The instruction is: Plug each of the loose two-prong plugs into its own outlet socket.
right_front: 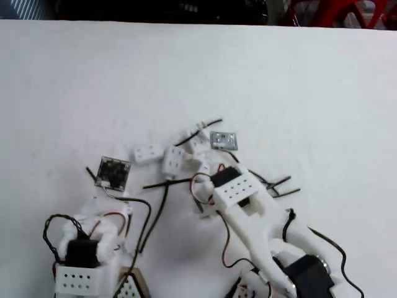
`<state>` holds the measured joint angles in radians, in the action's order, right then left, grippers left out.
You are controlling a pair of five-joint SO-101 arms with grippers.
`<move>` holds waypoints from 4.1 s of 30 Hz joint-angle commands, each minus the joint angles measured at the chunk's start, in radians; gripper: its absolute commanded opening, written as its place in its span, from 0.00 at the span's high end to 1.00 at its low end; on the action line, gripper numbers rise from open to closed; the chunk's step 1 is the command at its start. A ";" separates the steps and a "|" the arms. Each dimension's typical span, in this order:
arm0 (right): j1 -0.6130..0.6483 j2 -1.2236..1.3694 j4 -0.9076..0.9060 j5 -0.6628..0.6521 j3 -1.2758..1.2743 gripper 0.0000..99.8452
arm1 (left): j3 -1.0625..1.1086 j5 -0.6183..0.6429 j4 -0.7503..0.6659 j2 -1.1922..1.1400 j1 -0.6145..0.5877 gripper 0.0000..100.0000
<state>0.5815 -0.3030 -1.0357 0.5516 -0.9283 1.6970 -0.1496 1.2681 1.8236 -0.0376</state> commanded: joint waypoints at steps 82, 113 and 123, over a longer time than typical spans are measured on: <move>-0.222 -0.530 -0.478 -1.137 0.267 0.98 | -0.209 0.006 -0.170 0.010 0.021 0.98; 0.398 -1.182 0.025 -0.707 -0.218 0.98 | -0.359 0.147 -0.451 0.010 0.338 0.78; 0.344 -1.182 0.027 -0.706 -0.222 0.98 | -0.439 0.060 -0.270 0.010 0.567 0.78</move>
<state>0.9421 -1.4737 -1.0326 -0.1481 -1.1584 1.2797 -0.0591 0.9889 1.8297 0.4749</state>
